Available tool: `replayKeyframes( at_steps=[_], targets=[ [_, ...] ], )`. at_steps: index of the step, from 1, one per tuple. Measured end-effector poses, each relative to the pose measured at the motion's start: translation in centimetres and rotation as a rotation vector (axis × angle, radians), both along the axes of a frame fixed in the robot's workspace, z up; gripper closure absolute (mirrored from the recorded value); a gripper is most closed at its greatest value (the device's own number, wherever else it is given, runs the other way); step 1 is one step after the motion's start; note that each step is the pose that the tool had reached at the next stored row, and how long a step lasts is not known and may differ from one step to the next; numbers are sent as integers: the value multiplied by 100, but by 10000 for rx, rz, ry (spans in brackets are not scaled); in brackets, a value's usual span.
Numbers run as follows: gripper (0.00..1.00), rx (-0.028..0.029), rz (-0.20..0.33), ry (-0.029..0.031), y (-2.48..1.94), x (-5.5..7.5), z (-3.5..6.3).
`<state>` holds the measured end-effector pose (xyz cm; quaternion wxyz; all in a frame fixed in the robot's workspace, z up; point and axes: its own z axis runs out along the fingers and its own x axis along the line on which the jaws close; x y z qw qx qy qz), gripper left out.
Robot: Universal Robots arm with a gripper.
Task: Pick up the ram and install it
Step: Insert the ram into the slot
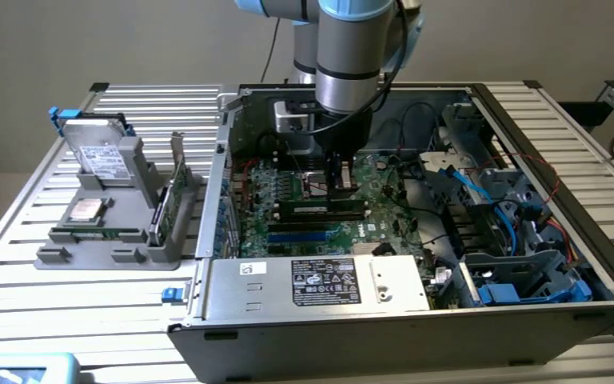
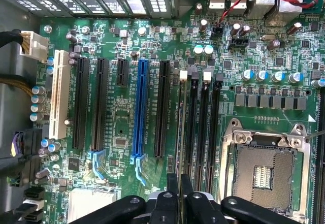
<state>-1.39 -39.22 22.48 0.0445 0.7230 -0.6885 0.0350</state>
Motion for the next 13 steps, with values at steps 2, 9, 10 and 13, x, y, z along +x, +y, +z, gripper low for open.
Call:
replayKeyframes(
  at_steps=[2,9,10,13],
  targets=[
    [86,3,-1,-4,0,-3,-4],
    [86,0,0,-18,0,-7,-13],
    [86,1,1,-22,0,-7,-14],
    [86,1,0,-34,0,-8,-17]
  ],
)
